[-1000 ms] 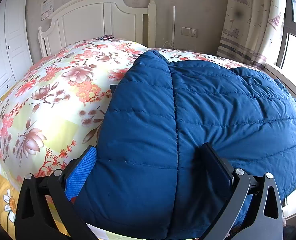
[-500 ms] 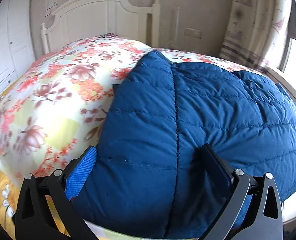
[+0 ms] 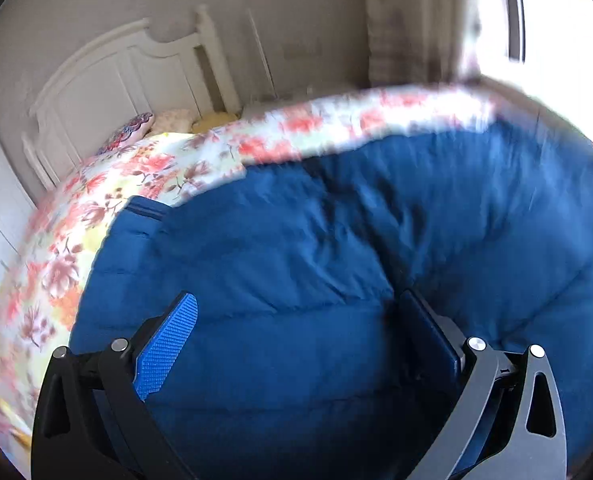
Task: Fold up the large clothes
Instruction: 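Tuck the jacket edge with the right tool while the left tool holds the bundle, then grasp the folded blue jacket bundle with both tools and lift it upright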
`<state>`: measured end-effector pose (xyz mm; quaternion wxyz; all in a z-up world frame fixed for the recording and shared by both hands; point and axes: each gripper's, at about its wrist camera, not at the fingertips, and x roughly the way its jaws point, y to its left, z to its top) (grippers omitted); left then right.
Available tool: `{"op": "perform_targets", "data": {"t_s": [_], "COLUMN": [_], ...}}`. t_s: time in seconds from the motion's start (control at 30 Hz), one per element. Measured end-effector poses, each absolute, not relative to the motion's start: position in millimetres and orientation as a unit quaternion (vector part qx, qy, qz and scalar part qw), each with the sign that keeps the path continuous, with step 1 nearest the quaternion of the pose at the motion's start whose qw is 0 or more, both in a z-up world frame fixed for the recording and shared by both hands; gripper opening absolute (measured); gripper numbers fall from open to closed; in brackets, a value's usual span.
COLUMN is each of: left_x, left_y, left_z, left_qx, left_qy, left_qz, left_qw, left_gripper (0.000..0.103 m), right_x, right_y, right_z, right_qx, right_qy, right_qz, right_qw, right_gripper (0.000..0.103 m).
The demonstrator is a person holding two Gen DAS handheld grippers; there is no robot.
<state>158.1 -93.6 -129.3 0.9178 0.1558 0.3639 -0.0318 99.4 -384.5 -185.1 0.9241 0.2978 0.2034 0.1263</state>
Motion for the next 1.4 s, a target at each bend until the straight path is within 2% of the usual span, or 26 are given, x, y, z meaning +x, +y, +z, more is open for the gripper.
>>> {"op": "perform_targets", "data": {"t_s": [0.13,0.27,0.43,0.53,0.63,0.73,0.83,0.93,1.03,1.17,1.27,1.4], "left_x": [144,96,65,74,78,83,87,97,112,133,144,174], "left_y": [-79,-54,-79,-46,43,109,152,171,186,192,181,152], "left_z": [-125,-113,-153,-136,-98,-78,-71,-79,-101,-116,-108,-100], "left_qx": [0.128,0.093,0.176,0.099,-0.057,-0.156,-0.2,-0.221,-0.273,-0.344,-0.346,-0.3], "left_qy": [0.356,0.327,0.298,0.329,0.304,0.29,0.297,0.323,0.353,0.352,0.347,0.391], "left_qz": [-0.034,-0.061,-0.095,-0.149,-0.148,-0.155,-0.2,-0.194,-0.229,-0.292,-0.322,-0.323], "left_qw": [0.925,0.938,0.933,0.927,0.939,0.931,0.912,0.9,0.865,0.82,0.81,0.808], "left_gripper": [0.098,0.098,0.098,0.097,0.097,0.098,0.099,0.099,0.099,0.099,0.099,0.099], "right_x": [100,96,96,92,89,90,93,95,94,90,86,81], "right_y": [-374,-363,-321,-273,-211,-149,-68,0,12,-5,-17,-20], "right_z": [-170,-153,-120,-94,-73,-71,-98,-162,-189,-181,-178,-178], "right_qx": [0.276,0.245,0.165,0.065,-0.06,-0.162,-0.306,-0.451,-0.485,-0.457,-0.433,-0.43], "right_qy": [0.189,0.174,0.154,0.132,0.11,0.103,0.124,0.164,0.146,0.134,0.121,0.103], "right_qz": [0.129,0.128,0.131,0.134,0.142,0.149,0.151,0.161,0.15,0.163,0.167,0.167], "right_qw": [0.933,0.945,0.965,0.98,0.982,0.97,0.932,0.863,0.849,0.864,0.877,0.881], "right_gripper": [0.041,0.041,0.041,0.041,0.041,0.041,0.041,0.044,0.045,0.042,0.041,0.041]}}
